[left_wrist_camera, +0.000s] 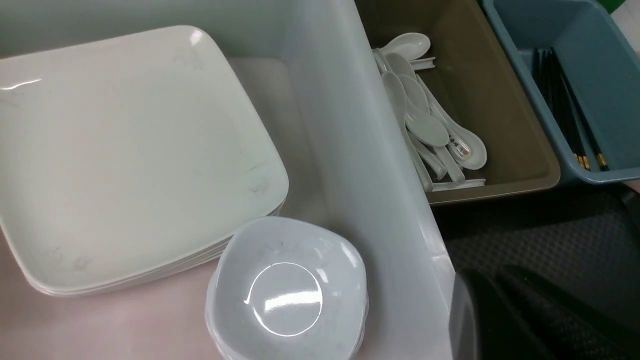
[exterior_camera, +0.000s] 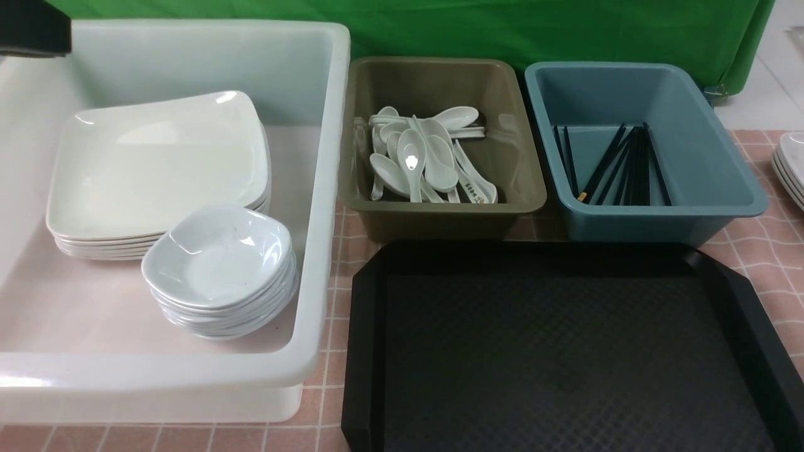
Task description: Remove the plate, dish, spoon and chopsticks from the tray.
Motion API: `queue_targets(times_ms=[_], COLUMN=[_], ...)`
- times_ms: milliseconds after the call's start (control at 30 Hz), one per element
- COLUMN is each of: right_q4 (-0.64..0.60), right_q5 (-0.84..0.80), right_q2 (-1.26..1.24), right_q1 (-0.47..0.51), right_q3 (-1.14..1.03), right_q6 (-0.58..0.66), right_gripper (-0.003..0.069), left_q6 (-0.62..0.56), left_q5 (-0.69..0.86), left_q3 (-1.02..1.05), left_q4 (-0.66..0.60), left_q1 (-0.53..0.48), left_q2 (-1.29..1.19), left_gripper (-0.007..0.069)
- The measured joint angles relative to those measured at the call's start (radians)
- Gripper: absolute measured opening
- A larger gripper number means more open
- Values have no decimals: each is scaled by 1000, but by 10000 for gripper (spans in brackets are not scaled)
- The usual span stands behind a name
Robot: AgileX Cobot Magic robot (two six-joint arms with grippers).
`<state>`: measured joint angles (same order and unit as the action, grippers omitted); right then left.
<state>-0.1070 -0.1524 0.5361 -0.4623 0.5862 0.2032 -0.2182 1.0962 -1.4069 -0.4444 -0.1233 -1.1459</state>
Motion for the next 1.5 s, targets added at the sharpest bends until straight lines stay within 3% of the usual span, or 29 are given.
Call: queue_targets(times_ms=[233,900,1067,1267,1500], right_q4=[-9,-13,-13,12,35], right_q5=[78,85,86,70,30], right_q2=[-5,-45,-151,-394,-490], right_q1=[0,3,84,319,389], right_q3=[-16,-49,-152,-388,-549], right_q6=[0,0,0,0,0], right_gripper=[30,64,72,90,102], left_q6=[0,-1,-18,-18,-18], left_q5=[3,27,33,34,43], left_q3=[0,1,1,1,22], left_q4=[1,9,14,19,-10], left_q1=[0,0,0,0,7], left_q2=[-1,-1,-1,-1,-1], left_gripper=[20,20,20,20,20])
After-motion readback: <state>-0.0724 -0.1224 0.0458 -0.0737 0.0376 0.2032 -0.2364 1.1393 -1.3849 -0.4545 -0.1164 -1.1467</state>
